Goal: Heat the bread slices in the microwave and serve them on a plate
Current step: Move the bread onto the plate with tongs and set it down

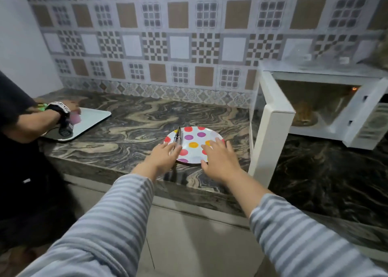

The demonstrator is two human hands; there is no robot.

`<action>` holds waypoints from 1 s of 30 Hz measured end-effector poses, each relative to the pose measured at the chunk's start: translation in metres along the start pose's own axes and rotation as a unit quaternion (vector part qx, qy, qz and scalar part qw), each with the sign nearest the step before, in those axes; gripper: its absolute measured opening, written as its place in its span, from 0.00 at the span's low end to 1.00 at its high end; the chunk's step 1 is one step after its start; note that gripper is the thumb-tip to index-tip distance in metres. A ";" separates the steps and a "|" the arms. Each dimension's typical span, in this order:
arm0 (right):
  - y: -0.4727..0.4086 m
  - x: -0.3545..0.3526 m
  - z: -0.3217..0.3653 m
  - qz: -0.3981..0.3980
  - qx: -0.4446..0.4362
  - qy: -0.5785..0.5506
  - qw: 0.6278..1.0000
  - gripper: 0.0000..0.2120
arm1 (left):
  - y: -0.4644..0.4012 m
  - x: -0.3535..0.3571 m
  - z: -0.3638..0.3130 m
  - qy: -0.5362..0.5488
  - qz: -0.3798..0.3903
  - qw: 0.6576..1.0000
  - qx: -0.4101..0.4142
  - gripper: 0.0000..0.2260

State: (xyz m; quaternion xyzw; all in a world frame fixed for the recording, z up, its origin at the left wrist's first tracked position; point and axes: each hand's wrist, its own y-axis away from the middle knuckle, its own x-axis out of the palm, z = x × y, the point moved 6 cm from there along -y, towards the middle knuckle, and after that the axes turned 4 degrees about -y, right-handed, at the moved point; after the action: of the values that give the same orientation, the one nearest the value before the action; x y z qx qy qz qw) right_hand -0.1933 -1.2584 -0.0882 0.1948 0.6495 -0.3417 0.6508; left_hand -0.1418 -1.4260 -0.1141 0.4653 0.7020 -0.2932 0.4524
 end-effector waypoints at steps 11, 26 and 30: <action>-0.070 0.108 -0.066 0.030 0.264 -0.142 0.954 0.29 | -0.101 0.041 0.082 0.014 0.012 1.000 -0.010 0.27; -0.077 0.123 -0.082 -0.002 0.313 -0.153 0.937 0.34 | -0.116 0.053 0.086 -0.058 -0.021 0.998 -0.015 0.30; -0.076 0.118 -0.080 -0.034 0.310 -0.279 0.908 0.37 | -0.111 0.046 0.084 0.050 -0.021 0.998 -0.028 0.28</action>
State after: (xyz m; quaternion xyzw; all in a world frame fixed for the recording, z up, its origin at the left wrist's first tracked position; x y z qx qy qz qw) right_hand -0.3122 -1.2774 -0.1961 0.2617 0.3090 -0.5883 0.7000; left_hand -0.2205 -1.5223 -0.1917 0.4519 0.7415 -0.2588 0.4232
